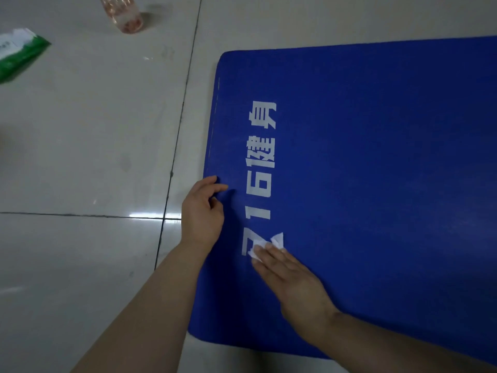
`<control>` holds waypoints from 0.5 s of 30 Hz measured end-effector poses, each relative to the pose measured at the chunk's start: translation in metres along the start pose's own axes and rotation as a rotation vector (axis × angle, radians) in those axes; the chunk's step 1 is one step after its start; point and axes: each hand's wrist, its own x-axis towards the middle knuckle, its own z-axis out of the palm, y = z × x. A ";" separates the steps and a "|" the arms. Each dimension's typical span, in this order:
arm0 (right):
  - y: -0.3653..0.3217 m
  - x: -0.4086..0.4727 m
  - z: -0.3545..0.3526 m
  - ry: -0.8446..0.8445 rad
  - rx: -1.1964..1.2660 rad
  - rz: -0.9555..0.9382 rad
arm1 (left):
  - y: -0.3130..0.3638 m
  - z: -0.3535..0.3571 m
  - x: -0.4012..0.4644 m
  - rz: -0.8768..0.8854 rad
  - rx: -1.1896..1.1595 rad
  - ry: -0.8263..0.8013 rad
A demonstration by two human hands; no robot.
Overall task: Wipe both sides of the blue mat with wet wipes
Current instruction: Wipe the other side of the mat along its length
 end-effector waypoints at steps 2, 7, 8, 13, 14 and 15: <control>-0.021 0.006 0.003 0.026 0.063 -0.040 | 0.000 0.000 0.000 0.010 -0.001 0.034; -0.052 0.060 0.019 -0.023 0.220 -0.232 | 0.002 -0.001 0.000 0.001 0.034 0.037; -0.051 0.069 0.018 -0.062 0.211 -0.269 | 0.002 -0.001 0.001 -0.008 0.041 0.033; -0.027 0.054 -0.002 -0.181 0.188 -0.432 | -0.007 -0.012 0.000 -0.021 0.051 0.010; -0.020 0.040 -0.002 -0.192 0.209 -0.468 | -0.010 -0.013 0.000 -0.019 0.045 0.008; -0.013 0.025 -0.001 -0.194 0.210 -0.497 | -0.012 -0.014 -0.001 -0.021 0.042 0.010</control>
